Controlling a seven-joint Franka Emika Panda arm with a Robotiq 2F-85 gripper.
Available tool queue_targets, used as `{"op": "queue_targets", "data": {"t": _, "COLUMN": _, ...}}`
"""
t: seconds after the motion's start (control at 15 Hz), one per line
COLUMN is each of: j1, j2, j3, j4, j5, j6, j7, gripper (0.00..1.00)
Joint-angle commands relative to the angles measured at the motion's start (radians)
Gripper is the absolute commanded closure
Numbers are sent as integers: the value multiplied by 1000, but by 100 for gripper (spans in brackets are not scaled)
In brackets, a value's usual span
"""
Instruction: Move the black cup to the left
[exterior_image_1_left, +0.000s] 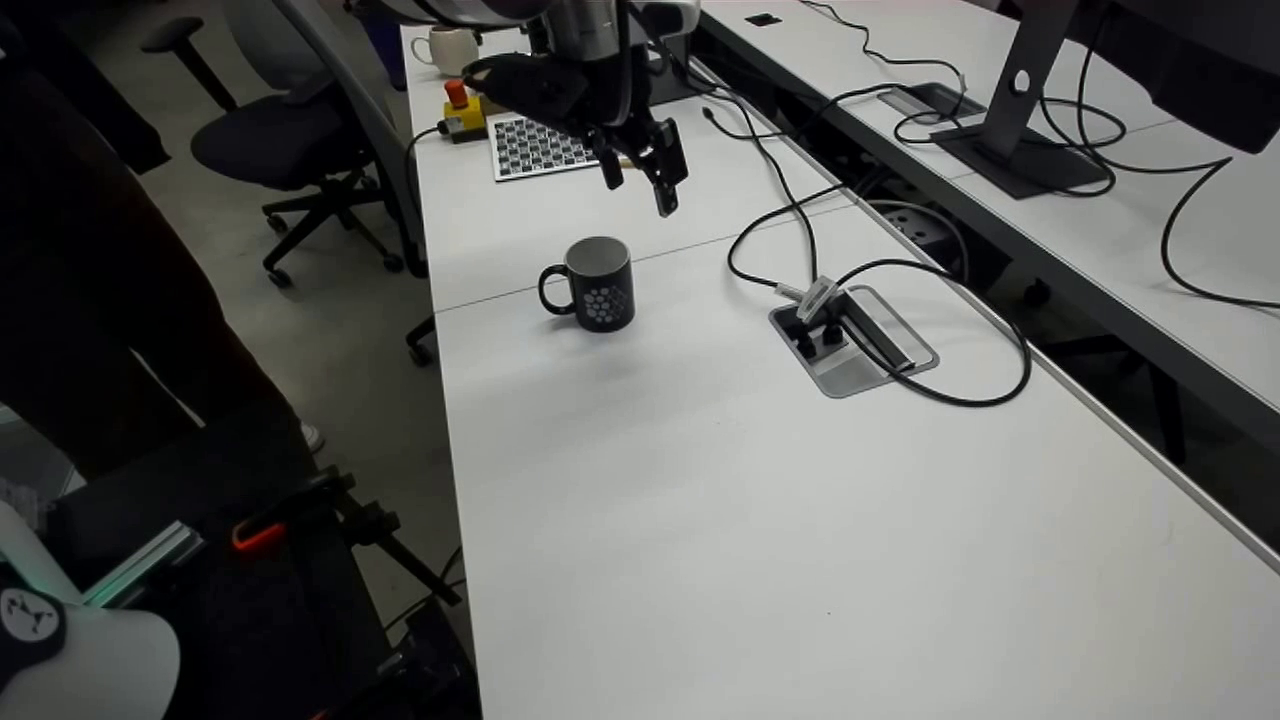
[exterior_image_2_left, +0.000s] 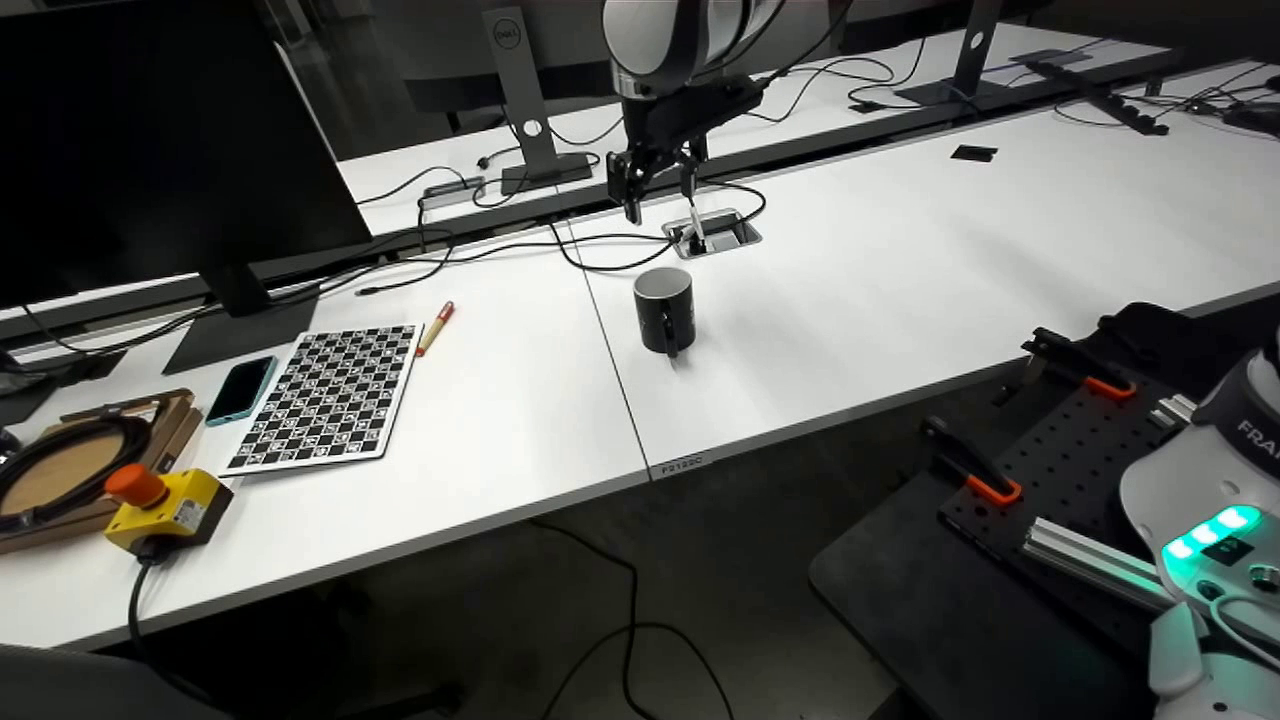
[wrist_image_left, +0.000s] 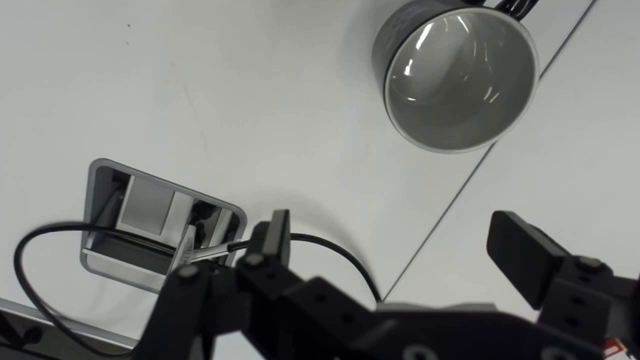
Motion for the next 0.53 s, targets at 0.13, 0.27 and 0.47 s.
{"op": "queue_targets", "data": {"t": 0.13, "j1": -30, "j2": -70, "j3": 9, "j4": -74, "j5": -2, "j6": 76, "j7": 11, "gripper": 0}}
{"op": "queue_targets", "data": {"t": 0.27, "j1": -32, "j2": -34, "j3": 11, "j4": -30, "j5": -2, "j6": 43, "j7": 0, "gripper": 0}}
{"op": "queue_targets", "data": {"t": 0.47, "j1": -33, "j2": -44, "j3": 12, "j4": -40, "j5": -2, "j6": 48, "j7": 0, "gripper": 0}}
